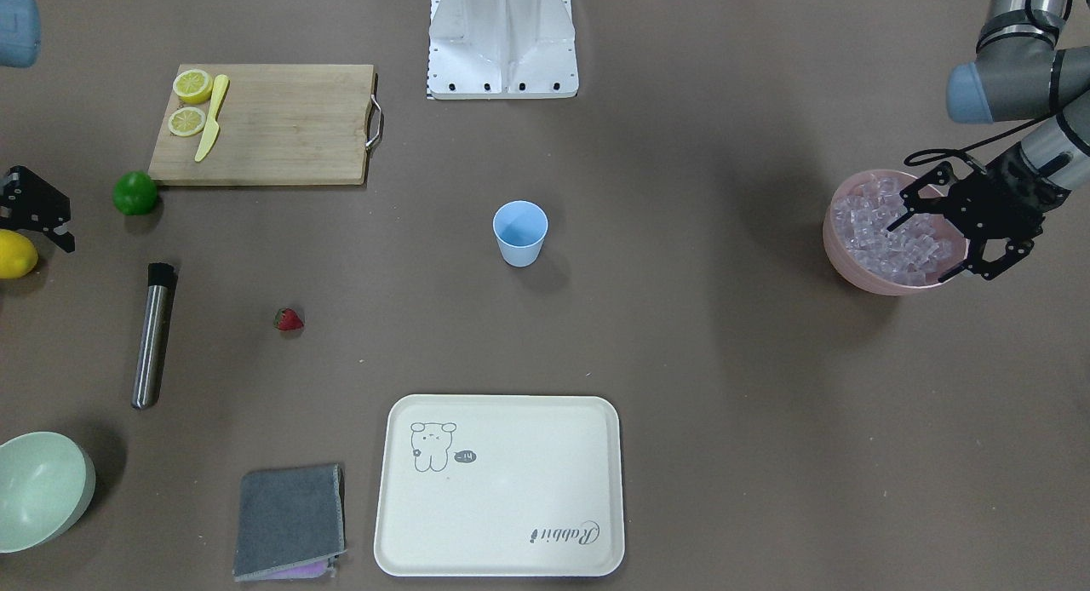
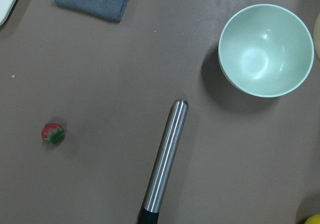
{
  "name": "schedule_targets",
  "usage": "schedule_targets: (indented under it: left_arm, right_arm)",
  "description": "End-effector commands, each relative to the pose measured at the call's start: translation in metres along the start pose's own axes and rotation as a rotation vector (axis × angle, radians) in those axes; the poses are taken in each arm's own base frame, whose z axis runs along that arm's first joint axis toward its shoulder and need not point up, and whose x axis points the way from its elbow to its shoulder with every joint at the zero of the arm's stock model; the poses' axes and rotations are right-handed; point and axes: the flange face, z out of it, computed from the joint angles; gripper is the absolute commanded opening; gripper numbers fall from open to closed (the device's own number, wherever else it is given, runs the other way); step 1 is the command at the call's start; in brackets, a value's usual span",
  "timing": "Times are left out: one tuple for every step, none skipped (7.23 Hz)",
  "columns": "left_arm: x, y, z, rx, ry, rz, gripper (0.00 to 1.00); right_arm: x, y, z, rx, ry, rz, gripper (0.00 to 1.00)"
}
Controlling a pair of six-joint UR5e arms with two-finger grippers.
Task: Mash ice and strawberries in cup
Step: 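Lower the left gripper into the ice cubes in the pink bowl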
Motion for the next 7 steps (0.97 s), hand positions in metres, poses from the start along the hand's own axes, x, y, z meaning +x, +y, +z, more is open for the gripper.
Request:
schedule_targets:
  left_arm:
    - [0.012,0.005,0.018,-0.026,0.023,0.013,0.89]
    - [0.016,0.006,0.023,-0.033,0.033,0.018,0.89]
    - [0.018,0.007,0.025,-0.037,0.036,0.019,0.89]
    - [0.023,0.013,0.034,-0.053,0.05,0.033,0.89]
    - [0.024,0.016,0.036,-0.06,0.051,0.032,0.89]
    - [0.027,0.016,0.041,-0.067,0.045,0.038,0.89]
    - [0.029,0.016,0.046,-0.073,0.041,0.043,0.89]
  right_arm:
    - [0.003,0.0,0.0,0.003,0.018,0.003,1.0]
    - [0.005,0.0,0.001,0.005,0.03,0.004,1.0]
    - [0.006,0.0,0.001,0.006,0.04,0.005,1.0]
    - [0.007,0.001,0.002,0.005,0.042,0.006,1.0]
    - [0.007,0.001,0.002,0.005,0.042,0.007,1.0]
    - [0.007,0.001,0.002,0.005,0.043,0.007,1.0]
    - [0.008,0.002,0.002,0.005,0.046,0.008,1.0]
